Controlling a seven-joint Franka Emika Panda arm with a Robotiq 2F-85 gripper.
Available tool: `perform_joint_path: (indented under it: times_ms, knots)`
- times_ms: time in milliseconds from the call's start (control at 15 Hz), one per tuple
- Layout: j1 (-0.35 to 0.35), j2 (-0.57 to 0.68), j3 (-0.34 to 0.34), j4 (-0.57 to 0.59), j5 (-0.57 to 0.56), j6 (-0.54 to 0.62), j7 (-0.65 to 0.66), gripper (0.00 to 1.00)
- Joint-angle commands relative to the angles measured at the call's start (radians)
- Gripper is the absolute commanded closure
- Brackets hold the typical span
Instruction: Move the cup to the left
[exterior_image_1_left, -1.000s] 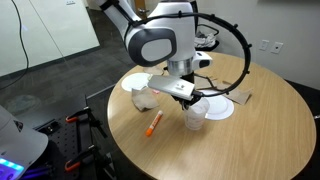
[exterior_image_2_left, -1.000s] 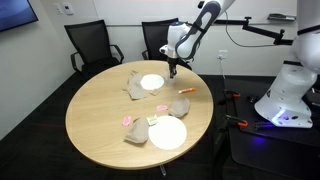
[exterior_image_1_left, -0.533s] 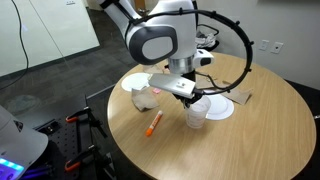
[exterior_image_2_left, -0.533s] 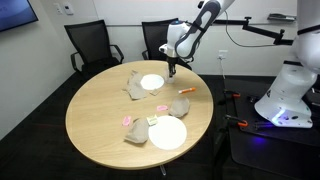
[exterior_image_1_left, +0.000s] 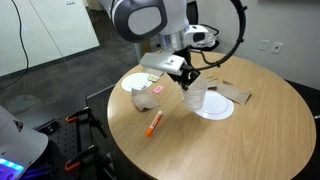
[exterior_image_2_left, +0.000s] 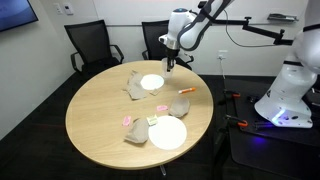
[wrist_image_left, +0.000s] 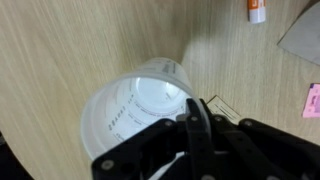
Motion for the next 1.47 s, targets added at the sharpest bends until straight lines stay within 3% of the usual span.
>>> perform_joint_path:
  times_ms: [0,600,1400]
  knots:
    - [0.031,-0.141,0.018,-0.092,0.012,-0.026,0.053,0.99]
    - [0.174,-0.274,0.058,-0.127,0.028,-0.063,0.18,0.99]
    - [0.27,-0.144,0.106,0.039,-0.043,-0.18,0.197,0.99]
